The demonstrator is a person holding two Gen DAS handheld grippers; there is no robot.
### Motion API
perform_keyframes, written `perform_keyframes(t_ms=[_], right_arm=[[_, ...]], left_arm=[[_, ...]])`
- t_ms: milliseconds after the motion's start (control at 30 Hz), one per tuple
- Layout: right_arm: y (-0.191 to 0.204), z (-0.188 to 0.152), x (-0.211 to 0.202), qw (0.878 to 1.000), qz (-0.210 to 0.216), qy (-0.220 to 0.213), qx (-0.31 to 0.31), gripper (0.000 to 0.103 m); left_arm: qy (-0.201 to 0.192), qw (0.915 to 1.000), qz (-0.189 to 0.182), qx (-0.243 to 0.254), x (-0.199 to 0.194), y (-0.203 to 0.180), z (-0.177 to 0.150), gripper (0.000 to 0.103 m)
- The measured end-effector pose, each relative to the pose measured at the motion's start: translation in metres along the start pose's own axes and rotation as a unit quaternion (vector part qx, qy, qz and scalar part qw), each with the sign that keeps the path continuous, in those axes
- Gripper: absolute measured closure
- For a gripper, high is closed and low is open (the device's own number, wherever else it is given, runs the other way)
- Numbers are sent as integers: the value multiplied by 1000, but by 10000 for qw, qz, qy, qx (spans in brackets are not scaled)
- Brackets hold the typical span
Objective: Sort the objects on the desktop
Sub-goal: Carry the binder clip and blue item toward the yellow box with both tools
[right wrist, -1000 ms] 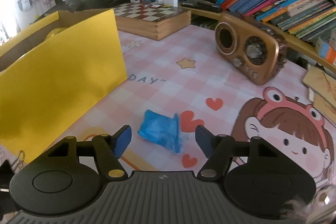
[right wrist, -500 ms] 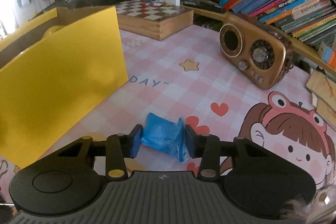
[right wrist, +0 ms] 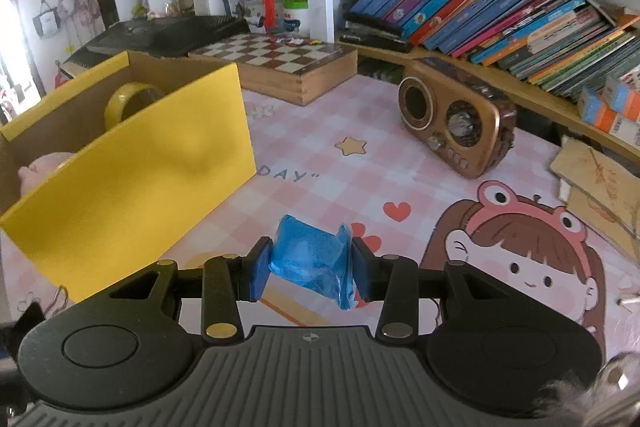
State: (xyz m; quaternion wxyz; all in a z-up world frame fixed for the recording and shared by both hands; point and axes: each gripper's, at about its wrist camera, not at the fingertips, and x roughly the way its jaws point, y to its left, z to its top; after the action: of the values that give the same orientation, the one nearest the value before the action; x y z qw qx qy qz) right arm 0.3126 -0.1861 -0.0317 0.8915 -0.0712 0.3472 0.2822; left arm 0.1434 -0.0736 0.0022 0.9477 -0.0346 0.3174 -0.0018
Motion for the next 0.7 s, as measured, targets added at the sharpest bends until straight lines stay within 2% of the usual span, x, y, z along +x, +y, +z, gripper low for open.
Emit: perform_keyframes(t_ms=[367, 700], right_arm=[[23, -7, -56, 9992, -279, -278, -10, 65], [68, -28, -105, 9975, -426, -250, 510, 65]], left_arm=[[-372, 9985, -404, 70, -33, 33, 2, 83], [-485, 9954, -815, 133, -59, 77, -7, 83]])
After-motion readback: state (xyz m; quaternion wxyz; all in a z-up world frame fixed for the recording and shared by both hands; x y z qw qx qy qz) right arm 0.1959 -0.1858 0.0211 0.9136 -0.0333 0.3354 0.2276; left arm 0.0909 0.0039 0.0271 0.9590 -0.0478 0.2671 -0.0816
